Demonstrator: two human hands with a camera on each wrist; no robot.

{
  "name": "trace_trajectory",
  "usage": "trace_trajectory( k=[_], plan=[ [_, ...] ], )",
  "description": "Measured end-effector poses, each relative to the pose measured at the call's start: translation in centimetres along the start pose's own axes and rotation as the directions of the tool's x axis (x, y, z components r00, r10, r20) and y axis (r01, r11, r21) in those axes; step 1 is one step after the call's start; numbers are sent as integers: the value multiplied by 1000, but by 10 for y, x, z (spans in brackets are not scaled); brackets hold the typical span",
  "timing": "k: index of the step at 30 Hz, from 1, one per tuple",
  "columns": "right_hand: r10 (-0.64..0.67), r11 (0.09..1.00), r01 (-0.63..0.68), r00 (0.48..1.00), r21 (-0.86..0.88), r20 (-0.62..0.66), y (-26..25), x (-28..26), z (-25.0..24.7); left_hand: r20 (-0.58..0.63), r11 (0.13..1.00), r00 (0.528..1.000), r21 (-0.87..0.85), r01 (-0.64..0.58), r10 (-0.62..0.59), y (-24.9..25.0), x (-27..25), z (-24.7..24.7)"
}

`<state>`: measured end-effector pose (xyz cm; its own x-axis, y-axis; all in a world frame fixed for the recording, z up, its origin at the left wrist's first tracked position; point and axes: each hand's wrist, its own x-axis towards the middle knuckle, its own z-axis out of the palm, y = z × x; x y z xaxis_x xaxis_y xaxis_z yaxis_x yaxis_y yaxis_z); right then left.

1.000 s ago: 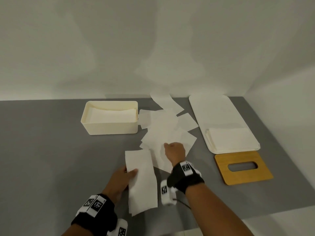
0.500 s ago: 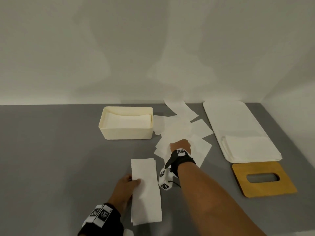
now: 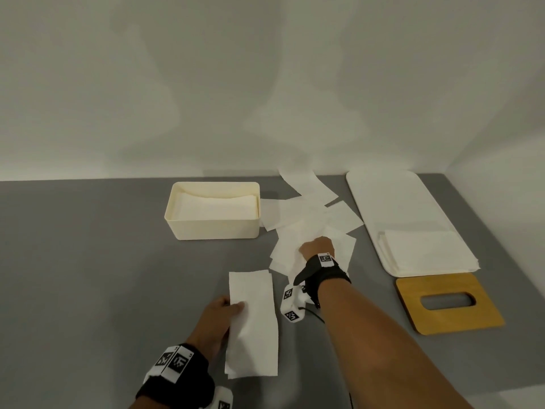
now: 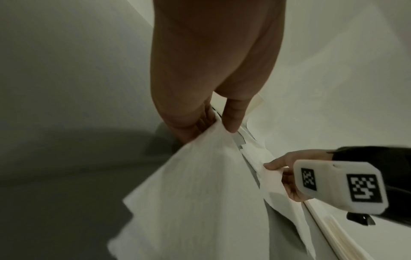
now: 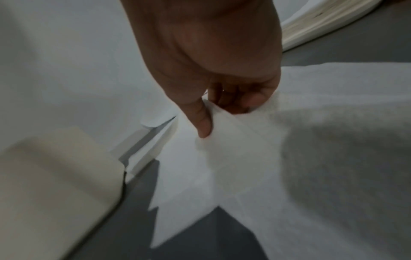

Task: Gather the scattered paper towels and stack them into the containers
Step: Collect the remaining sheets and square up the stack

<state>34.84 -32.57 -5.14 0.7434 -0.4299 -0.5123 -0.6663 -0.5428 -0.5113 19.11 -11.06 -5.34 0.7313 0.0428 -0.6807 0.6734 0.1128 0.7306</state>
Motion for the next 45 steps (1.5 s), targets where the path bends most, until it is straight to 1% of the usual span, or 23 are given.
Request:
trace_trajectory(
  k=[3,6,7,9,10,11,13,15,17,19,21,25,27,30,31,33,35,36,37,38,39,42,45],
  plan=[
    [-110,992,112,994,56,-23,7,-5,-9,35,999,999,-18,36,-36,-1,5,-1],
    [-150,954,184,977,237,-155,27,-17,-18,65,995,993,-26,96,-94,0,7,1],
    [-155,930,199,975,309,-161,37,-21,-20,68,994,992,-18,112,-111,0,7,3],
    [-144,865,153,988,478,-56,57,-32,-22,61,991,990,-8,131,-130,-2,9,8],
    [-134,826,94,990,556,31,65,-38,-23,57,991,990,-12,131,-131,-2,10,11],
    [-121,783,20,985,621,121,74,-45,-24,51,992,991,-15,127,-126,-1,10,15],
    [-130,729,-91,954,678,269,85,-63,-27,51,992,992,-35,118,-116,3,7,23],
    [-162,717,-145,916,681,366,92,-84,-26,72,989,990,-76,125,-120,4,5,31],
    [-189,737,-157,886,657,423,98,-102,-21,73,986,988,-92,140,-134,4,2,36],
    [-198,775,-143,870,616,451,103,-115,-13,92,985,987,-102,142,-133,2,1,38],
    [-192,820,-111,871,562,452,109,-122,-5,92,984,988,-115,132,-122,0,0,41],
    [-180,874,-47,894,484,411,115,-123,4,82,967,992,-228,117,-100,-4,0,45],
    [-185,882,-31,895,471,406,114,-125,6,88,970,993,-224,96,-78,-5,0,45],
    [-210,871,-22,886,491,413,112,-131,4,89,983,992,-148,104,-91,-5,-2,46],
    [-225,857,-32,875,514,430,112,-133,2,94,985,992,-142,98,-86,-6,-1,46],
    [-273,844,-36,830,536,486,115,-135,-3,62,981,994,-168,95,-85,-7,1,46],
    [-307,861,-25,771,508,558,123,-138,-9,10,974,996,-206,92,-92,-8,4,44],
    [-318,875,-2,751,484,578,128,-139,-11,-16,972,995,-218,92,-97,-8,5,43],
    [-332,887,36,744,461,579,132,-141,-13,-41,969,994,-231,87,-98,-8,7,43],
    [-335,898,73,755,435,564,136,-142,-14,-55,970,993,-226,88,-102,-9,8,42],
    [-327,907,98,777,409,537,140,-142,-15,-70,971,992,-225,85,-103,-10,11,41],
    [-260,929,92,851,359,456,147,-140,-18,-89,979,990,-182,90,-107,-12,14,41],
    [-235,950,129,894,284,382,149,-139,-23,-91,985,990,-146,94,-109,-14,17,41]
  ],
)
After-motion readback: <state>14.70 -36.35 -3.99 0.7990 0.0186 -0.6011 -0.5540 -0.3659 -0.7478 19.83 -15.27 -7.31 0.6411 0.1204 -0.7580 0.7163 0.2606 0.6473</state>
